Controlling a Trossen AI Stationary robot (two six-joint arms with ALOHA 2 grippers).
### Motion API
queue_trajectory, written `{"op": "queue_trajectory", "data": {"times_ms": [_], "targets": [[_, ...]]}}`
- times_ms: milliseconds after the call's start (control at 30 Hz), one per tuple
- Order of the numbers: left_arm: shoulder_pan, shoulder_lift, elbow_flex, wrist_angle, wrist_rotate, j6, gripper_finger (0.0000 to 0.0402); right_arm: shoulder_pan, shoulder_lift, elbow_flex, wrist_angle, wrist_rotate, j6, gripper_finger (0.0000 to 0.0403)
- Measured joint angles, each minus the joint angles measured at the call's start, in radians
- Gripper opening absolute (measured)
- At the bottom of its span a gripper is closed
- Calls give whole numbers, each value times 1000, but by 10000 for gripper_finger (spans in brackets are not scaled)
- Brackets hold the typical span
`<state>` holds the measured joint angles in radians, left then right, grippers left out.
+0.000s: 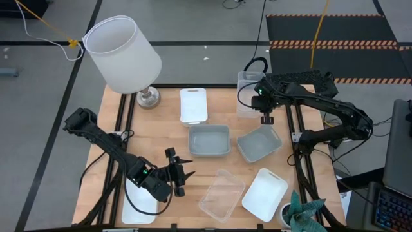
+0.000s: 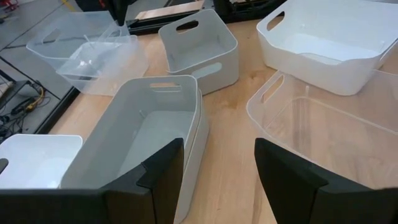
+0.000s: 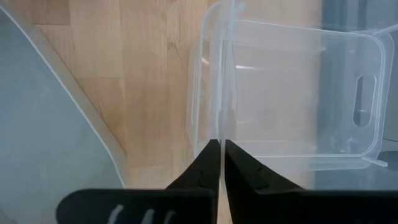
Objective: Stack baskets by color
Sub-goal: Stack the middle left transparent bin on the top transparent bin, then stack the top white bin on the bottom left white bin
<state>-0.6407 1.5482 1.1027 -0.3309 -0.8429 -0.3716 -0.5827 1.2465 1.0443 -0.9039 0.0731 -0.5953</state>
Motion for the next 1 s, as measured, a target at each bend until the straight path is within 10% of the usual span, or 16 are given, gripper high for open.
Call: {"op": "queue_trajectory", "data": {"times_ms": [433,1000], "targets": [[0,0,0,0,0,-2,198,6,0,0,21,2,5,86],[12,0,0,-4,0,-5,198,137,-120,0,51,3,209,89]]}}
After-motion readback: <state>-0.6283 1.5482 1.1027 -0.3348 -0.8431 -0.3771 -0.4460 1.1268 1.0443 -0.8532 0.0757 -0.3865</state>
